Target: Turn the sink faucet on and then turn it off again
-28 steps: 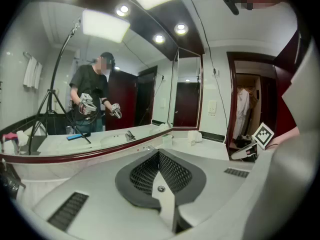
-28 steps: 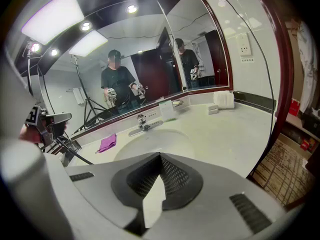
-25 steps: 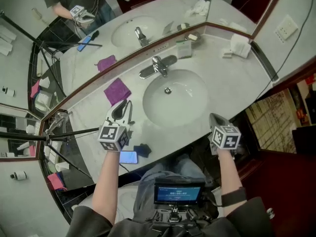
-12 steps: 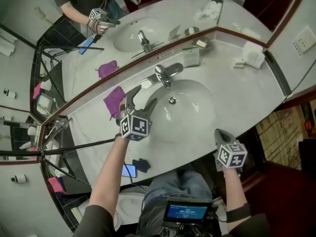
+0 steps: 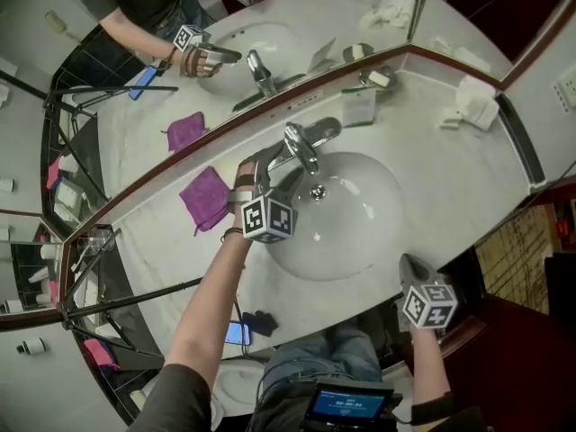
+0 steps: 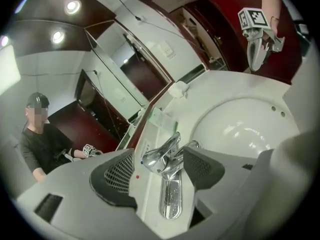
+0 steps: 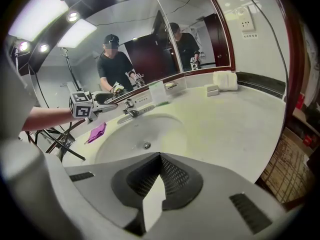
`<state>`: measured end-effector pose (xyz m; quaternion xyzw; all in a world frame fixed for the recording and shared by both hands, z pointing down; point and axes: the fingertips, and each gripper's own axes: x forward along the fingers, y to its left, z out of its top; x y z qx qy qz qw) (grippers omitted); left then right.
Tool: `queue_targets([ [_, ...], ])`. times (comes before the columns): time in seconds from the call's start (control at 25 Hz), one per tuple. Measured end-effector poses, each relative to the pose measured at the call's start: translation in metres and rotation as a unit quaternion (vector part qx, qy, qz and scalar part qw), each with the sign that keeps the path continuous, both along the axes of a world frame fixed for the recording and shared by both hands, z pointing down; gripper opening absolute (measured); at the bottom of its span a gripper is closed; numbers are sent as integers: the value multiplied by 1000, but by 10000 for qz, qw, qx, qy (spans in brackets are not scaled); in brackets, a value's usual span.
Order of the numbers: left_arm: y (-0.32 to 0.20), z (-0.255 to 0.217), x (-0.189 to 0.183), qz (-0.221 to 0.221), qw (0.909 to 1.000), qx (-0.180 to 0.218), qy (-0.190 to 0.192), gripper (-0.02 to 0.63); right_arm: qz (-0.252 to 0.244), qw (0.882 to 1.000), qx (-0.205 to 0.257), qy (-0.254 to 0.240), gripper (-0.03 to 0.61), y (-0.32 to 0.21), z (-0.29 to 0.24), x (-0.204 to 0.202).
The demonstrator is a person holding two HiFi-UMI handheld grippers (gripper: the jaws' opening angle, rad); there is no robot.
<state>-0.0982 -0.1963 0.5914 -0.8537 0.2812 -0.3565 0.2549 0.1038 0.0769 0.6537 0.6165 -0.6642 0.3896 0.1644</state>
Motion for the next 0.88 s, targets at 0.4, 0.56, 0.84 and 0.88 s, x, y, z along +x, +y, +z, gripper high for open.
queue_targets([
  [0.4, -25, 22, 30, 292, 9996, -38, 13, 260, 144, 9998, -102, 19, 15, -3, 24, -4],
  [0.56, -31, 27, 38, 344, 9994, -61, -2, 252, 211, 9997, -116, 4, 15, -3, 27, -4],
  [0.84, -45, 32, 44, 336, 9993, 123, -128, 201, 311, 9994, -141, 2, 15, -1, 30, 3],
  [0.88, -43, 34, 45, 382, 9990, 159, -175, 170, 328, 9994, -146, -4, 15, 0, 31, 4],
])
